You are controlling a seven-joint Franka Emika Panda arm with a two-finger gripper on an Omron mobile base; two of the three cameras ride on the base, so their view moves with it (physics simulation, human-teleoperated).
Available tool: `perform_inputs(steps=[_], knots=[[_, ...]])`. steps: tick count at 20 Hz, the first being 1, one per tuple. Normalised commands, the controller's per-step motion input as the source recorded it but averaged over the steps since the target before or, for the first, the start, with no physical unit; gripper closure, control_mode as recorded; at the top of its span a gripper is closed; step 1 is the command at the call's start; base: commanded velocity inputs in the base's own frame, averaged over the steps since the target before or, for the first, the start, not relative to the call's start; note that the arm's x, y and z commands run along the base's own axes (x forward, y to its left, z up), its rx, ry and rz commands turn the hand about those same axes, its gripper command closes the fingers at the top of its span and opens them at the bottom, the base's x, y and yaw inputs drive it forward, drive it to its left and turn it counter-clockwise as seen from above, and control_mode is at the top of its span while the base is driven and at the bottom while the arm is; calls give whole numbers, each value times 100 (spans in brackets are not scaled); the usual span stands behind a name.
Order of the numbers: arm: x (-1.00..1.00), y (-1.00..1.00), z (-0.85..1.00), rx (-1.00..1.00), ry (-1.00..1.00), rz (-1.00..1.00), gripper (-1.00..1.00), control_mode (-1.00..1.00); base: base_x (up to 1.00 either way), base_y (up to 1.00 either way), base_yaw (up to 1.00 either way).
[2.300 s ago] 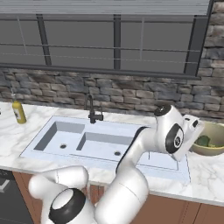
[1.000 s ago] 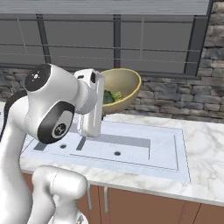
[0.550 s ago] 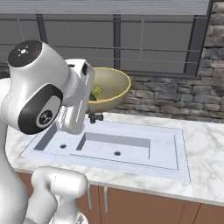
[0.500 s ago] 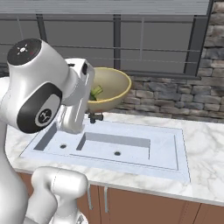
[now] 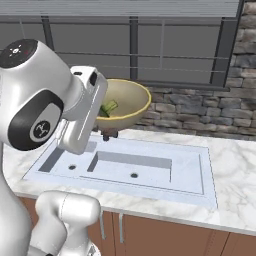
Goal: Pick the broccoli from the sink and place it in the bowl. Then pick the bowl and place it in the microwave. Then close the microwave door and press the start button.
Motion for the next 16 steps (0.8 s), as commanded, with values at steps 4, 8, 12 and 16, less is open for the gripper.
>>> perform_inputs(steps=[4, 8, 12, 16], knots=[[0, 0, 0, 0, 0, 0, 100, 100, -60, 0, 0], [0, 0, 0, 0, 0, 0, 100, 100, -93, 12, 0], [0, 0, 0, 0, 0, 0, 100, 100, -50, 10, 0], [0, 0, 0, 0, 0, 0, 100, 100, -17, 13, -16]])
